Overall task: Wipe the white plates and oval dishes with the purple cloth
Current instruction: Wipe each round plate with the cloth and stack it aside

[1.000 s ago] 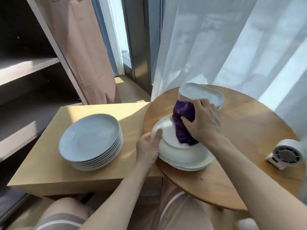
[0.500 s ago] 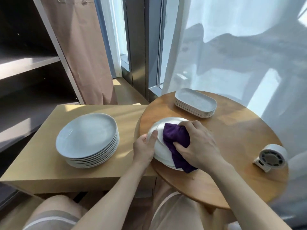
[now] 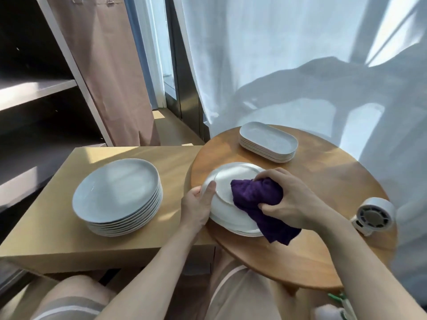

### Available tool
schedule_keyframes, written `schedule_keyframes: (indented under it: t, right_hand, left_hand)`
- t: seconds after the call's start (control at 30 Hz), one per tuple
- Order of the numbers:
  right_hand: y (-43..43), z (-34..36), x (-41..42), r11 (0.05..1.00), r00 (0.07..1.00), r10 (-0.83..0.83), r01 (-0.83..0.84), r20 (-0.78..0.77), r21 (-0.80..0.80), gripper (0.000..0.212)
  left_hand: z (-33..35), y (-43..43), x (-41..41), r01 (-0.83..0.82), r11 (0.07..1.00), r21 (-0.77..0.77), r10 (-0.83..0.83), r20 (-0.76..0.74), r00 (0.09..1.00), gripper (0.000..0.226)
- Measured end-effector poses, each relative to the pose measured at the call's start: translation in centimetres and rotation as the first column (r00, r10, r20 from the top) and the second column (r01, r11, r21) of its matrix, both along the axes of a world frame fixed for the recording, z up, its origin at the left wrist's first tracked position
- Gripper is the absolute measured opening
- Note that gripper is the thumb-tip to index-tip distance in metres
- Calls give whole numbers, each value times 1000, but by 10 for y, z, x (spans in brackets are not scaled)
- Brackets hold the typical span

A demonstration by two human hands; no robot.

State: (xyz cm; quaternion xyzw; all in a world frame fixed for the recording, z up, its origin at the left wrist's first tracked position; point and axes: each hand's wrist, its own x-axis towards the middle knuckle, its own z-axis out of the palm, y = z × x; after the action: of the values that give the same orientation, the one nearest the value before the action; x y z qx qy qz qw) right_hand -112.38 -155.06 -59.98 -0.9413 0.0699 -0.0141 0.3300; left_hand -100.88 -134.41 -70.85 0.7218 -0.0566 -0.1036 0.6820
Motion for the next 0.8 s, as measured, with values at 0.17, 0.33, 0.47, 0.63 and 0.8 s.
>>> schedule_keyframes:
  t: [0.17,0.33,0.47,0.63,0.8]
  right_hand:
    - [-16,-19,-1,974,969,-205,188,137,124,49]
    - [-27,-45,1,843,824,-527,476,207,250,42]
    - [-39,-55,-3,751,743,-648,584,169,309,37]
    - [-30,-58,-9,777,779,-612,562,136,283,40]
    - [-5,-48,-11,837,832,-541,519,123,176,50]
  left_hand:
    - [0,-2,1,-46,998,-45,42,-75,996,62]
    - [-1,-3,3,-50,999,-13,49,-63,997,50]
    - [2,-3,-2,-36,999,-15,35,-55,998,63]
    - [13,-1,-5,-23,998,52,24,-13,1000,75]
    - [18,2,-5,-9,997,71,11,-24,1000,74]
